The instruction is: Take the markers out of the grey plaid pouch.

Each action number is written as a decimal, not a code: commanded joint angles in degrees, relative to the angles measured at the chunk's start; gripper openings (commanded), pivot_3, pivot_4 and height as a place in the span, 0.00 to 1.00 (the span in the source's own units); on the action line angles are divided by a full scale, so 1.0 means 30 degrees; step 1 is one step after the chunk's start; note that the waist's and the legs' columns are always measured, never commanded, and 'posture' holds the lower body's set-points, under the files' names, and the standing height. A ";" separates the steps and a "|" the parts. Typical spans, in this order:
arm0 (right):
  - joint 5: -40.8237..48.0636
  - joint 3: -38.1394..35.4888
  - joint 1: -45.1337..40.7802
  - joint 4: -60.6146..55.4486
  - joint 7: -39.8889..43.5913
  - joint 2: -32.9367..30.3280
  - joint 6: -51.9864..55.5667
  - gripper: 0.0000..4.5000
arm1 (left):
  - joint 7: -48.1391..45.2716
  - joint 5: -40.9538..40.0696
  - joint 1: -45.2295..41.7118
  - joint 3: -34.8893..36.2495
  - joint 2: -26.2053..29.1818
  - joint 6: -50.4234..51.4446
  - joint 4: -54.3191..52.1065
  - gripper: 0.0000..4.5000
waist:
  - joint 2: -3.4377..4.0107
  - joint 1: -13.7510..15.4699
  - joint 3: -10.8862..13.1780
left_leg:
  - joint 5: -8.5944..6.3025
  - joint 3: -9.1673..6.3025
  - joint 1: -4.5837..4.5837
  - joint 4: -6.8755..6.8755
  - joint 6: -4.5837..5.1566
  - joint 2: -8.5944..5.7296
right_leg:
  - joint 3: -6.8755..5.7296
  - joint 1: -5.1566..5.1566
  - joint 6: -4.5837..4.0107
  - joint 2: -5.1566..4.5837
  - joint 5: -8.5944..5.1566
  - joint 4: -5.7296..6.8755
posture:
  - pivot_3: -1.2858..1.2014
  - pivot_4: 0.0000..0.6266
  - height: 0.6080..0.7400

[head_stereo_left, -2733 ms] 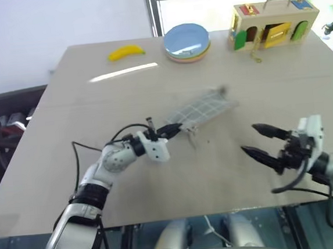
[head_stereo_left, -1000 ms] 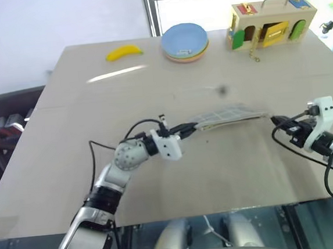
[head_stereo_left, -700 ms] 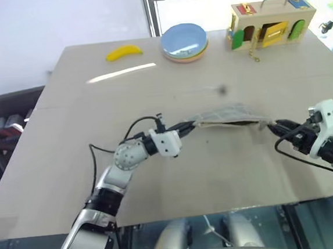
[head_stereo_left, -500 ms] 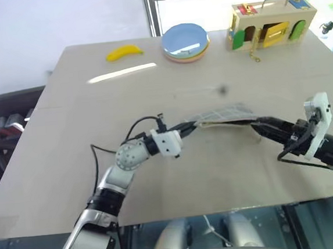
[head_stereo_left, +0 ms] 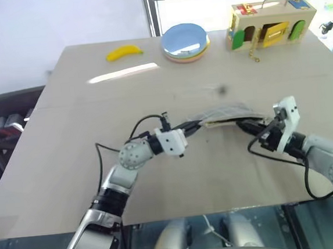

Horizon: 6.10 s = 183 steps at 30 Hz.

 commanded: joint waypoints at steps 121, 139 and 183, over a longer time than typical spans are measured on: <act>-1.5487 0.9465 -0.6816 0.1655 1.3691 -0.7515 -0.3461 0.20 | -0.6248 -1.2454 0.3351 0.1539 -0.2169 2.0716 -0.6257 0.00 | -0.0014 0.0072 -0.0002 | -0.0007 -0.0119 -0.0198 0.0194 0.0002 0.0001 | -0.0133 -0.0057 -0.0007 -0.0017 0.0003 -0.0020 | 0.52 0.24 1.00; -1.3629 0.7816 -0.6062 0.0889 1.3961 -0.8685 -0.3751 0.20 | -0.6225 -1.2433 0.3341 0.1646 -0.2238 2.0740 -0.6111 0.00 | -0.0008 0.0081 0.0004 | -0.0008 -0.0119 -0.0203 0.0184 0.0003 0.0001 | -0.0134 -0.0061 -0.0007 -0.0018 0.0003 -0.0027 | 0.52 0.24 1.00; -1.7702 1.0797 -0.6016 0.5318 1.2840 -0.5754 -0.6808 0.10 | -0.6010 -1.2499 0.3179 0.1723 -0.2385 2.1093 -0.6204 0.00 | -0.0043 -0.0282 -0.0020 | -0.0015 -0.0107 0.0104 0.0162 0.0005 0.0013 | -0.0114 0.0226 -0.0007 -0.0001 0.0001 -0.0032 | 0.52 0.24 1.00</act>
